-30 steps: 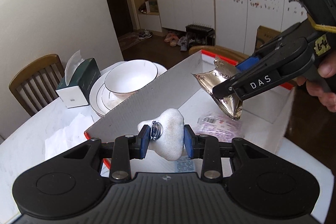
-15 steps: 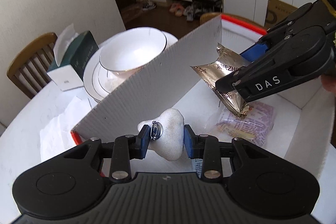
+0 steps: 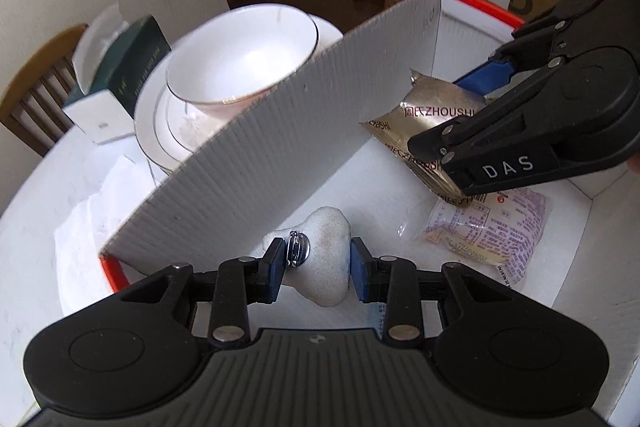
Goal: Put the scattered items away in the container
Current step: 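Release the tooth plush and gold bag into the shoebox by opening both tools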
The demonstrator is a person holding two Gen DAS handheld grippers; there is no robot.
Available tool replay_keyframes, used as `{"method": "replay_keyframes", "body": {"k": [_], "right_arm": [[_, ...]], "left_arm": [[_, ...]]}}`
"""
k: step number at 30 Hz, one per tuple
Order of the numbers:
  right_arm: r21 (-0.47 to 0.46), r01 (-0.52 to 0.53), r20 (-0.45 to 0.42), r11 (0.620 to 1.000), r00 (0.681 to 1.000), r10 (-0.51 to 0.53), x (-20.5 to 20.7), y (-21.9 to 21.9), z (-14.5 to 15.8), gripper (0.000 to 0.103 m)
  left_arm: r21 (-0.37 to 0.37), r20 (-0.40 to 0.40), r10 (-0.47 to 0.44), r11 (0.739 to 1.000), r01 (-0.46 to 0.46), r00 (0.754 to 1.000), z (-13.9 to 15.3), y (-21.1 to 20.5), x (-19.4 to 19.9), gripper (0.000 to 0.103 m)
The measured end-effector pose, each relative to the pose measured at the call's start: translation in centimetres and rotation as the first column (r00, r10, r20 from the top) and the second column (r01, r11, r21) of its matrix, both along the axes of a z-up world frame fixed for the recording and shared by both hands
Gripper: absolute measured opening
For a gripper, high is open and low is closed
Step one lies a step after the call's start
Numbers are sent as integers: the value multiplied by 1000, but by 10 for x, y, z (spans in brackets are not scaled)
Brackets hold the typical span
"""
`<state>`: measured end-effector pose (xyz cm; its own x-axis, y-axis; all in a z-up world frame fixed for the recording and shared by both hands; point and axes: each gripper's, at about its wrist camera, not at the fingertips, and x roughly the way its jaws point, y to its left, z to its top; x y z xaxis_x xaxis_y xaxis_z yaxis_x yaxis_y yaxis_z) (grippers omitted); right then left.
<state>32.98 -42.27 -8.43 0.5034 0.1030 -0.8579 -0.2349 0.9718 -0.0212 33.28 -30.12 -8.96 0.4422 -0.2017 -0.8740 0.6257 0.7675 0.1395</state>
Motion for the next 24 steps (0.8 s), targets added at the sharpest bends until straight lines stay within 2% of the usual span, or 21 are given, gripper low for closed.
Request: {"method": "replay_keyframes", "body": {"k": [7,19,22,24], "right_arm": [[-35,-24,-35,999,999,23,5,7,-7,55],[14,-35,-54,999,998,36,4,-1,1,64],[24,-41,-44,999,998,42,0,-2,6,68],[25,-47,-29,999,998,48,-3,-1,11,72]], "left_arm": [[0,-66,13,1000,-13,998,-7,1,5,33],[37,-124,0,999,4,992,-12,-3,7,35],[25,-127,9,1000,-6,992,-10,-1,7,42],[12,-122,8,1000,-7,993,-8,1,5,51]]}}
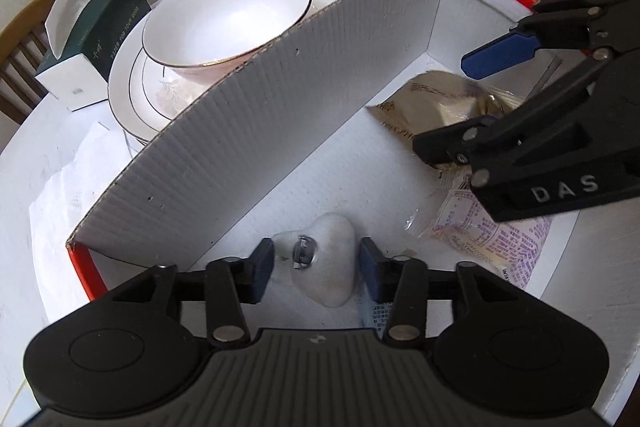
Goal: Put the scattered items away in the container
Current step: 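Release the tooth plush and gold bag into the shoebox by opening both tools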
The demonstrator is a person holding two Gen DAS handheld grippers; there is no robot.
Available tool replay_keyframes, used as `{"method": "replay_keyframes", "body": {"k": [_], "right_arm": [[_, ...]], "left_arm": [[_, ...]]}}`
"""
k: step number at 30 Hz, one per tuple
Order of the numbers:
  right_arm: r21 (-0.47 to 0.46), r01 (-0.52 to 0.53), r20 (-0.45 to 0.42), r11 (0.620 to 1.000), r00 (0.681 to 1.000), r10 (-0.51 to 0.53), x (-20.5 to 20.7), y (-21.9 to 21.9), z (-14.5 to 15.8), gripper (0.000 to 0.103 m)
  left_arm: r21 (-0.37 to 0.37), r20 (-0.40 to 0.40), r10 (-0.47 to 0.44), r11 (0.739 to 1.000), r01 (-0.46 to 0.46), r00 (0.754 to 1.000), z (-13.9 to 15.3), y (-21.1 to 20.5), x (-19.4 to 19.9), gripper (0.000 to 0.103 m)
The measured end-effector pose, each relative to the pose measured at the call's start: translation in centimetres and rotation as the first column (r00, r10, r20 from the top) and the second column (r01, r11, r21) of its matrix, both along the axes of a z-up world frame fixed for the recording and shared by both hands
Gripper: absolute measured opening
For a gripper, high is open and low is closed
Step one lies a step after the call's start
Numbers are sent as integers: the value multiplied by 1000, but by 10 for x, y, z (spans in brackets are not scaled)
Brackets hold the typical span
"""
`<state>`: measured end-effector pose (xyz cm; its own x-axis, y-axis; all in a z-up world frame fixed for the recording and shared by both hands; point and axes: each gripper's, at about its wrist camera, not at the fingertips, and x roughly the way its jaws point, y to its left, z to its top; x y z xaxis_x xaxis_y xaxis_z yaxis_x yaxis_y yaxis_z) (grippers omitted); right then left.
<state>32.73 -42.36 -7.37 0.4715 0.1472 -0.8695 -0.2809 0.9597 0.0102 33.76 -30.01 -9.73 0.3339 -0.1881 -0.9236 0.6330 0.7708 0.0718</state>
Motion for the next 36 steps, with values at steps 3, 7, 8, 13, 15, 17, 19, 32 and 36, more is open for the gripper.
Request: {"method": "replay_keyframes", "body": {"k": [3,7,8,13,15,17,19,32,36], "right_arm": [[-2,-1,23,1000,1000,1,-4,-1,6,78],[14,17,30,1000,999,-18,-9,-6,11,81],[18,21,30,1000,999,-22,-10,-7,13,83],[24,28,46,999,999,-29,-18,-10,21,87],[28,30,54,999,998,-31,-21,-11,24,87],[36,28,59,999,998,-30,-25,-10,28,88],[40,29,67,999,997,-31,-29,-10,31,88],[90,5,130,996,991,-17,-62,5,62,88],[96,-15,159,995,987,-1,-76,17,72,89]], "left_arm": [[-19,12,-2,1000,2,1000,4,3,-3,54],[-62,19,15,998,-14,1000,12,9,-6,54],[-76,22,19,997,-17,1000,15,11,-6,54],[-143,45,37,989,-30,998,29,16,-12,54],[-165,54,41,986,-32,998,36,16,-17,54],[-181,60,41,983,-30,997,41,17,-22,54],[-190,67,43,981,-30,997,45,18,-26,54],[-284,120,52,959,-16,991,72,41,-59,54],[-315,125,62,949,-20,990,78,55,-69,54]]}}
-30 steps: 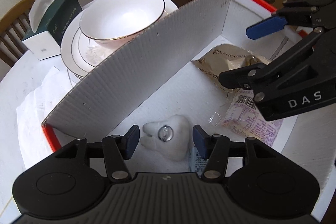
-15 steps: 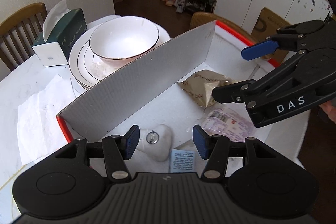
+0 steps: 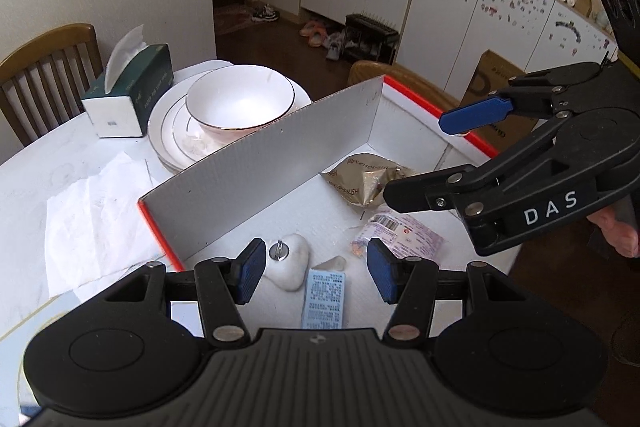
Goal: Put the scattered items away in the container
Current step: 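Move both tools back from the shoebox to the items on the table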
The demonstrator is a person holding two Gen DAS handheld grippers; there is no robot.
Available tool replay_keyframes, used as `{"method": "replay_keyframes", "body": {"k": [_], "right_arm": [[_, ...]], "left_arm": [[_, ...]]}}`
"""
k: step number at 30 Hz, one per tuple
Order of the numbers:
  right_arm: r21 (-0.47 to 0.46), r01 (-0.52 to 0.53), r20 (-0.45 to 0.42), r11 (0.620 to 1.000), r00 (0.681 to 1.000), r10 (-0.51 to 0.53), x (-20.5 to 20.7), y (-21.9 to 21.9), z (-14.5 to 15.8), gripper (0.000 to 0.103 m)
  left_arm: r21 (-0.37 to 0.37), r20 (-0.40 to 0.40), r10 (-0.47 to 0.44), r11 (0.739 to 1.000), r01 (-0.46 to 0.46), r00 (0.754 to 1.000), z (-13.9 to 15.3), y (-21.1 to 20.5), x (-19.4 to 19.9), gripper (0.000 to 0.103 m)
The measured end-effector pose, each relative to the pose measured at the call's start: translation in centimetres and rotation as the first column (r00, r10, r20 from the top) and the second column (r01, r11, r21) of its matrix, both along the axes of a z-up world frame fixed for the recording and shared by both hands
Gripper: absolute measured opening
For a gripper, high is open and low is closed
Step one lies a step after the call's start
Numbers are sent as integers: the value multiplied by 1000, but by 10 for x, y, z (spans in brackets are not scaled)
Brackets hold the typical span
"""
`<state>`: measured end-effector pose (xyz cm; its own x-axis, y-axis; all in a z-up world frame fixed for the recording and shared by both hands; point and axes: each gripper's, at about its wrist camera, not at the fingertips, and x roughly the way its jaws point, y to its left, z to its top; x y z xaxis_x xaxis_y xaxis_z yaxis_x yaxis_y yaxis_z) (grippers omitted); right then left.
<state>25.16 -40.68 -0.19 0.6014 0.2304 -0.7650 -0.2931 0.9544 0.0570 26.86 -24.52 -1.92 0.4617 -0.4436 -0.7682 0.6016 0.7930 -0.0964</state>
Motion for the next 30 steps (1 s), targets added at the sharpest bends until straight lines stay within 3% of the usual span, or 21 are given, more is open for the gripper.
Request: {"method": "replay_keyframes", "body": {"k": [16,20,30], "right_arm": [[52,-7,59,999,998,4,-47,63,17,90],[31,-44,87,999,995,41,-58,86,18,92],[34,-90,103,995,991,86,-73,135,16,97]], "left_arm": [[-80,47,48,996,-44,998,20,80,-49,54],[-97,59,72,993,-66,996,22,104,-61,60],[-100,85,135,987,-127,987,19,165,-90,64]]}}
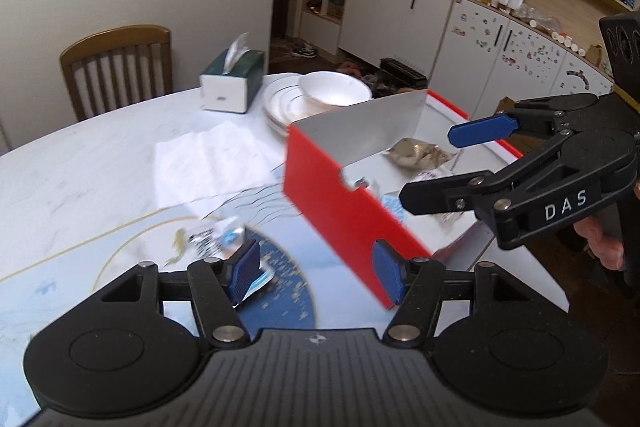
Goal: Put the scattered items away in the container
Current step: 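Move both tools back from the shoebox to the items on the table, then grasp the dark blue packaged bag with the left tool while the right tool grasps the white sausage snack bag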
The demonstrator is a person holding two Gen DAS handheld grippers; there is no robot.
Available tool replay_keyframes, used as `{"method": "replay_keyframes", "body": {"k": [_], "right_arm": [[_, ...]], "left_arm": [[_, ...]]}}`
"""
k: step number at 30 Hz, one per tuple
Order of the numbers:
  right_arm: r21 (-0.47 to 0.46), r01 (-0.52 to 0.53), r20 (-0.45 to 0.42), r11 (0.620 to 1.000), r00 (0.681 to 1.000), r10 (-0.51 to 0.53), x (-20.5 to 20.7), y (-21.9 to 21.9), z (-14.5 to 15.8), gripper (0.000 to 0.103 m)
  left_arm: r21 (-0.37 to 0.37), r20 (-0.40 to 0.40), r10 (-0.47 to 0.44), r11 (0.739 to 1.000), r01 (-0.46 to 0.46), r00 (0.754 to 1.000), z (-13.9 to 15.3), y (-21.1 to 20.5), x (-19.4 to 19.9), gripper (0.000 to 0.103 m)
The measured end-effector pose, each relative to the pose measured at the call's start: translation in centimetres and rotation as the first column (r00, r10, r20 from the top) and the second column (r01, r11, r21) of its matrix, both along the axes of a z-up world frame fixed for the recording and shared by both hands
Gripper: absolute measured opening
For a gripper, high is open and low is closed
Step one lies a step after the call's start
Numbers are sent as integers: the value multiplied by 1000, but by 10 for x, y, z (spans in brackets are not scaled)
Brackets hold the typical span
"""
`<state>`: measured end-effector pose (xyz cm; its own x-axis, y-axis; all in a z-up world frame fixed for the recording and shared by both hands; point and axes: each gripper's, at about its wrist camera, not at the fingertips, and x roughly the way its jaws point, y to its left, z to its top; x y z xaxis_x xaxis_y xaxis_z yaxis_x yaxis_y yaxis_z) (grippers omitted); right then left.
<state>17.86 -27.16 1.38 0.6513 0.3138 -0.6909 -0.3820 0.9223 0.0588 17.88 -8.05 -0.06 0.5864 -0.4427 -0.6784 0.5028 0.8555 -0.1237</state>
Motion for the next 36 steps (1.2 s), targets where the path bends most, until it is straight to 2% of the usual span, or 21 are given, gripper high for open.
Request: {"method": "replay_keyframes", "body": {"k": [5,10,17,20,22,23,24,36], "right_arm": [[8,-7,-4,1000,1000,7,-1,20,-2,97],[3,-18,-9,1000,1000,18,0,39,-6,97],[-18,-31,-23,999,999,31,8,67,-18,97],[-34,-41,-32,999,999,40,12,79,-25,97],[-39,-44,-42,998,998,42,15,85,-31,97],[-43,-43,-47,998,998,41,17,88,-34,97],[-46,-40,-52,998,998,38,19,91,-37,97],[-66,-26,-112,997,994,18,54,118,-67,97]], "left_arm": [[-20,-7,49,999,-49,999,-5,30,-11,68],[-6,8,107,994,-107,994,-10,57,-19,72],[0,6,190,982,-190,982,-17,99,-22,85],[4,2,230,973,-230,973,-22,116,-21,87],[12,-3,249,969,-249,969,-26,125,-19,93],[19,-5,255,967,-255,967,-28,130,-18,101],[27,-5,262,965,-261,965,-30,134,-17,103],[73,-54,299,953,-295,953,-52,173,14,103]]}}
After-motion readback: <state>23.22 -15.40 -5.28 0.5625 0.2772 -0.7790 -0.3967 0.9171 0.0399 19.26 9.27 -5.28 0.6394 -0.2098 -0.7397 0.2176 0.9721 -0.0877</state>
